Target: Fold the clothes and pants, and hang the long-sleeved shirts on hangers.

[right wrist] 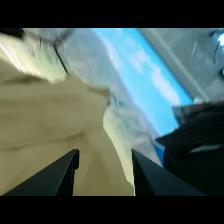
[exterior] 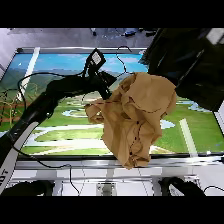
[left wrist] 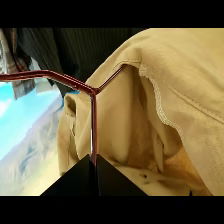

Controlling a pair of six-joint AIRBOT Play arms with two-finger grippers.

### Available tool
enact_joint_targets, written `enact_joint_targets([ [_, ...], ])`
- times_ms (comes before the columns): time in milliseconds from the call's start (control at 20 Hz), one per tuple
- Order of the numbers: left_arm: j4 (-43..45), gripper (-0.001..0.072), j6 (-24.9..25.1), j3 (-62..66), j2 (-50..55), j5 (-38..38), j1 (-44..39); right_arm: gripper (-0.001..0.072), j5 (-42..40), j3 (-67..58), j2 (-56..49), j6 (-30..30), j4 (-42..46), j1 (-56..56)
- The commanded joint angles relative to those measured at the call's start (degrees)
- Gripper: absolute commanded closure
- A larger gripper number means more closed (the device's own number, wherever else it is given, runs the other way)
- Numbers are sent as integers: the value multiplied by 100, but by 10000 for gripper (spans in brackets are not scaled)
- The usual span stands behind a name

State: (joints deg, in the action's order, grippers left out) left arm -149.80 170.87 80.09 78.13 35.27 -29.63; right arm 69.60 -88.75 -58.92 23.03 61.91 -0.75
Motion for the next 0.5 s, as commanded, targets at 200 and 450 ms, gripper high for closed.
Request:
enact_joint_targets([
  [200,-26,676,17,-9,-286,131,-68,302,-20,-31,-1292,-774,-922,83],
  [450,-28,676,17,-9,-286,356,-94,310,-131,-208,-1375,-929,-979,457],
])
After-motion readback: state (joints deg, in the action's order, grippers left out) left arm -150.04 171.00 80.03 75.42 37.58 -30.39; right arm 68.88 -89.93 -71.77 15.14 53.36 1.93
